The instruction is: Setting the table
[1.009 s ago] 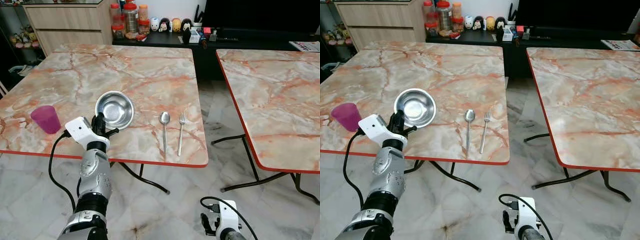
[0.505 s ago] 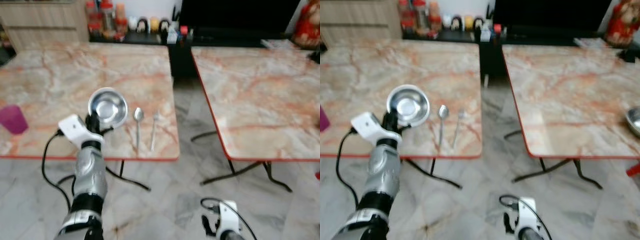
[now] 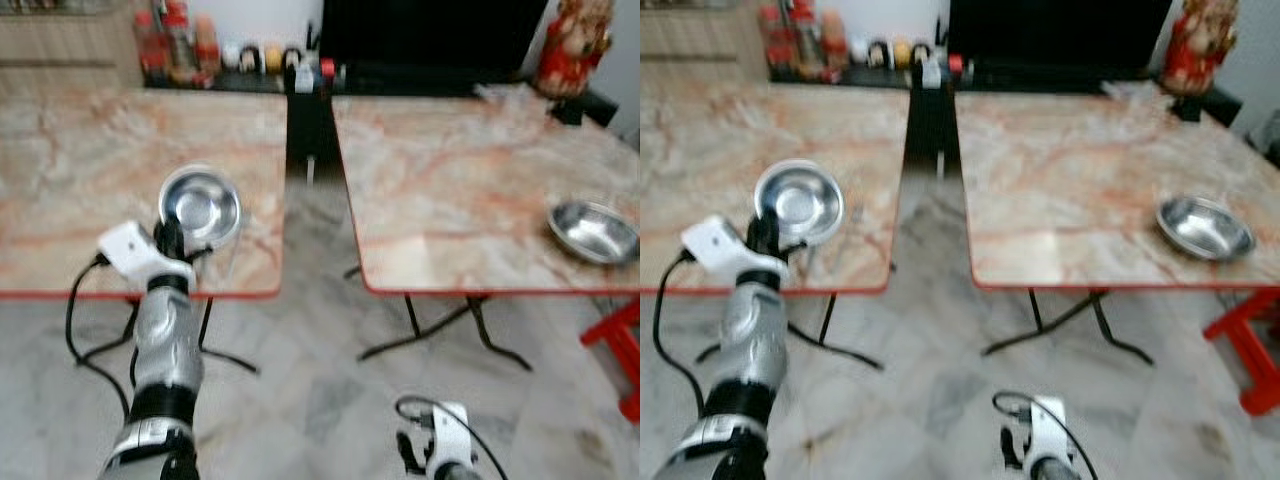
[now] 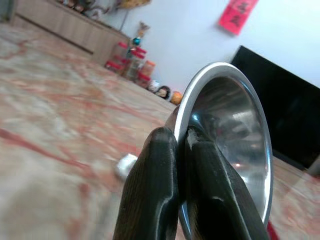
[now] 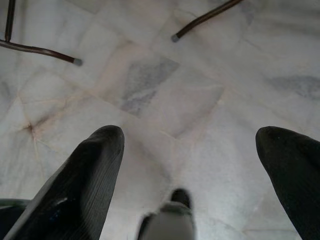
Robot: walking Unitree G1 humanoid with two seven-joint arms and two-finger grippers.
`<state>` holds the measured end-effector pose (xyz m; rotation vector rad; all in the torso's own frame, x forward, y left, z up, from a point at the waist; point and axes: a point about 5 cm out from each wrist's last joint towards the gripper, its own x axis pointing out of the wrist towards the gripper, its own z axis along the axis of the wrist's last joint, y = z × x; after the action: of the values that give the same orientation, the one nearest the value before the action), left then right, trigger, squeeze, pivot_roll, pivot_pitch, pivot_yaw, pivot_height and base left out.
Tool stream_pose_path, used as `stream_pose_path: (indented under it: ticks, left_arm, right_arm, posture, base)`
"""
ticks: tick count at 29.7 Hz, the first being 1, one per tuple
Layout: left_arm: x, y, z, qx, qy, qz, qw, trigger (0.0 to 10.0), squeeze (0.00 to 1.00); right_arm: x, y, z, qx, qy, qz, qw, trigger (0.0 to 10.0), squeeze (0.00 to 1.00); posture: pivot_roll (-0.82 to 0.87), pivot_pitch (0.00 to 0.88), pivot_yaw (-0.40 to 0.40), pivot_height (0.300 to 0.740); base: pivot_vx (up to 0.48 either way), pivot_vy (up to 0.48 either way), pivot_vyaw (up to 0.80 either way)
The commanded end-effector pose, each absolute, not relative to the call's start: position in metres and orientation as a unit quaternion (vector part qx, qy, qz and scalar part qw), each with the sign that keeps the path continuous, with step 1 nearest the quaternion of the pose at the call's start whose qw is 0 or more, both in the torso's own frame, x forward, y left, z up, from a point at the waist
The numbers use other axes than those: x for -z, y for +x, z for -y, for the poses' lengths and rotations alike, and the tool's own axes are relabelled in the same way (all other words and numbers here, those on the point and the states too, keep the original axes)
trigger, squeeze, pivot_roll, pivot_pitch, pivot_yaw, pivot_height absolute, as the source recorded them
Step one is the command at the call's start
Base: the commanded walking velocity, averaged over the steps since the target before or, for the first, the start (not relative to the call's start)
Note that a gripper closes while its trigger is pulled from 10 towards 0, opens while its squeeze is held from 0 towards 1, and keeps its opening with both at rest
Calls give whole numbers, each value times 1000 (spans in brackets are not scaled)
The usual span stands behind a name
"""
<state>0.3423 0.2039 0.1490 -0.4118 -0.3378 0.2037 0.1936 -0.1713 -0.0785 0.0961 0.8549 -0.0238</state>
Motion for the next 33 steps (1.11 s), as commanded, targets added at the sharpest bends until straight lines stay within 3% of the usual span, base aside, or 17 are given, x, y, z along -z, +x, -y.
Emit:
stream_pose_path:
  ticks: [1,9,15,20,23,33]
  left_arm:
    - [-152,345,-192,-84,-210,165,960,10000,0]
    - [-140,340,-185,-76,-207,142,965,10000,0]
    - [-78,317,-187,-64,-150,16,986,10000,0]
    - [-37,297,-201,-80,-123,-77,986,10000,0]
    - [3,270,-216,-107,-102,-185,971,10000,0]
    - [54,217,-234,-143,-50,-355,923,10000,0]
  right_arm:
    - [79,191,179,23,42,-418,907,10000,0]
    - [79,191,178,24,44,-417,908,10000,0]
    - [80,190,178,28,47,-418,907,10000,0]
    - [80,190,176,29,50,-417,907,10000,0]
    - [81,189,175,31,54,-418,906,10000,0]
    - [80,190,175,31,57,-417,907,10000,0]
  posture:
    - [5,0,-40,740]
    - [3,0,-35,740]
    - [4,0,-25,740]
    - [3,0,-18,740]
    - [4,0,-16,740]
    - [-1,0,-18,740]
  base:
    - [0,-401,0]
    - [0,-398,0]
    - [0,0,0]
    - [0,0,0]
    - [0,0,0]
    - [25,0,0]
